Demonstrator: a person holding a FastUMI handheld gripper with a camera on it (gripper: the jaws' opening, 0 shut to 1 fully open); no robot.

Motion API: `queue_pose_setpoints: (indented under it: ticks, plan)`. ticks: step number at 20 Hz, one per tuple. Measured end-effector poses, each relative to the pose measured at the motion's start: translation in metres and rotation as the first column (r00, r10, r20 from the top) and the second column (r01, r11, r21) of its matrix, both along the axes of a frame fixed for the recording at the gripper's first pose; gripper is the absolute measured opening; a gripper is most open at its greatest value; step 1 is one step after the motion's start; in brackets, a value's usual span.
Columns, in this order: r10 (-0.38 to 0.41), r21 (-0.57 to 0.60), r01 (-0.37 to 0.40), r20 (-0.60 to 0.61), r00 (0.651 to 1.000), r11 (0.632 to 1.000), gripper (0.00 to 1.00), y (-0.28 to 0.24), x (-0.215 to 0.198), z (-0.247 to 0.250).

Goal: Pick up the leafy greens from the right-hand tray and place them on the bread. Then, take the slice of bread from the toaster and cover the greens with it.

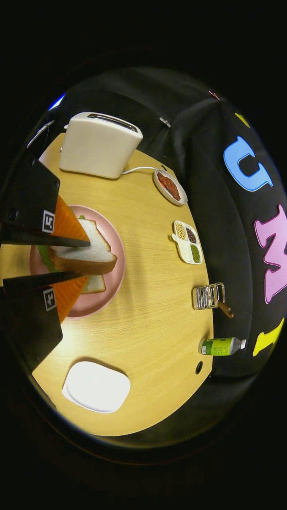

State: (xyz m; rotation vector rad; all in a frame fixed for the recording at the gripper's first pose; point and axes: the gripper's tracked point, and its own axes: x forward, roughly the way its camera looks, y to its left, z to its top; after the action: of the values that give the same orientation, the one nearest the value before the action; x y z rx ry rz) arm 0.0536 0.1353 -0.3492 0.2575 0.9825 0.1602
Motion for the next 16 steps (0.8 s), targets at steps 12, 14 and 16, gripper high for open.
queue_pose_setpoints:
  ticks: [12, 14, 16]
  plan:
    - [0.118, -0.224, -0.062, 0.245, 0.962, 0.973, 1.00, -0.044, -0.006, 0.082]
    - [0.102, -0.217, -0.034, 0.312, 0.944, 0.976, 1.00, -0.047, -0.004, 0.112]
    - [0.077, -0.200, 0.006, 0.404, 0.912, 0.980, 1.00, -0.050, 0.001, 0.149]
